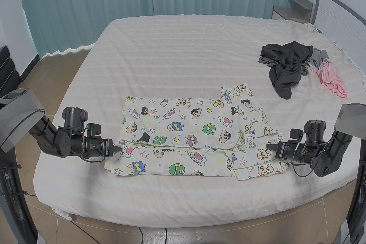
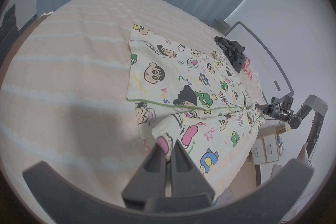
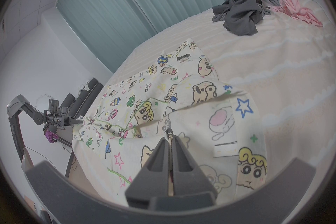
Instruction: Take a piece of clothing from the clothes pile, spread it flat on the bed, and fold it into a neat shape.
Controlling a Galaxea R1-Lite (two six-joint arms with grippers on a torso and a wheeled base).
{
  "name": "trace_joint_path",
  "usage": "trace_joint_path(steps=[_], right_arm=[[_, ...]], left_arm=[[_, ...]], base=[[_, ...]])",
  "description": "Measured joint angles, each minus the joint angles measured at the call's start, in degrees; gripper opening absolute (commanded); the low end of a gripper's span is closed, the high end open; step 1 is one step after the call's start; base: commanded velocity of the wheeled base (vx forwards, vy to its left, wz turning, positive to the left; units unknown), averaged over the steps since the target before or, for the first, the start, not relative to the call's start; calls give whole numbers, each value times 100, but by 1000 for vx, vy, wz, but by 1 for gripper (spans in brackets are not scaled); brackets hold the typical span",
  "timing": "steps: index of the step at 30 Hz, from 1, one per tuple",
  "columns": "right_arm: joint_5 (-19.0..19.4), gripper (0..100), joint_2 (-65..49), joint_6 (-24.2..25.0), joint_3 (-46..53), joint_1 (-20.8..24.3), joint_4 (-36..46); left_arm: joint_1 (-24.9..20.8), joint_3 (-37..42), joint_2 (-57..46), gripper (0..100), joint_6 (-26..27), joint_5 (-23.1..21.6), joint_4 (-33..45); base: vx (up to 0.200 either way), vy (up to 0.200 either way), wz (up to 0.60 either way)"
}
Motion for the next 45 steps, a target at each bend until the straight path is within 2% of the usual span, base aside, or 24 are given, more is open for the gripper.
trace_joint_path(steps=[4,10,20,26,27,38,41,45], right_arm=[[-6,0,16,46,-39,2,-83],[-74,0,85,71,-207,11,-189],[-189,0,256,68,-405,22,-216],[-247,0,339,66,-544,21,-216],[-247,100,346,66,-549,21,-213],[-274,100,374,132,-544,-1,-227],[-351,100,258,383,-501,-50,-250],[-494,100,-61,1044,-402,-84,-277]], left_arm=[[-11,-126,-5,0,-77,139,-2],[-83,-422,61,0,-523,205,0],[-247,-818,391,0,-589,475,5],[-282,-978,538,0,-828,566,-4],[-291,-997,549,100,-863,572,-4],[-400,-1025,555,100,-1125,846,-4],[-339,-1022,472,100,-1564,886,11],[-258,-1002,227,100,-2308,807,16]], base=[[0,0,0],[0,0,0],[0,0,0],[0,0,0],[0,0,0],[0,0,0],[0,0,0],[0,0,0]])
